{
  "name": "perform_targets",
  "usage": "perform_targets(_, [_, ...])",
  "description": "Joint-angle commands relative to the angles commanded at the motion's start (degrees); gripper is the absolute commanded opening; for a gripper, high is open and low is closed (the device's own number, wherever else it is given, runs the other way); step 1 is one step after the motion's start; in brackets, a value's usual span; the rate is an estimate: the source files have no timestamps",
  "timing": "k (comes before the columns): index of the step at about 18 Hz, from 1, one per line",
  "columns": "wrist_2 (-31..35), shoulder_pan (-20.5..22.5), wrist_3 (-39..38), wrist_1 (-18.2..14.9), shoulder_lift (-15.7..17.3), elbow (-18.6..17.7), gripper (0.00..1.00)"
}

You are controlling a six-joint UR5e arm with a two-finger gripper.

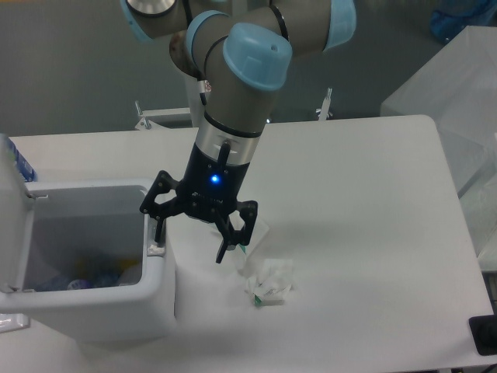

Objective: Open the trash can
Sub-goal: 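Press the grey button with the gripper to pop the lid open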

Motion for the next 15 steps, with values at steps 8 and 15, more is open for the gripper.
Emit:
perform_targets(8, [13.05, 1.49, 8.32, -0.44, 2.63, 3.53, 1.0])
perform_targets(15, [20.21, 2.29, 20.92, -4.65, 4.48, 3.18, 1.0])
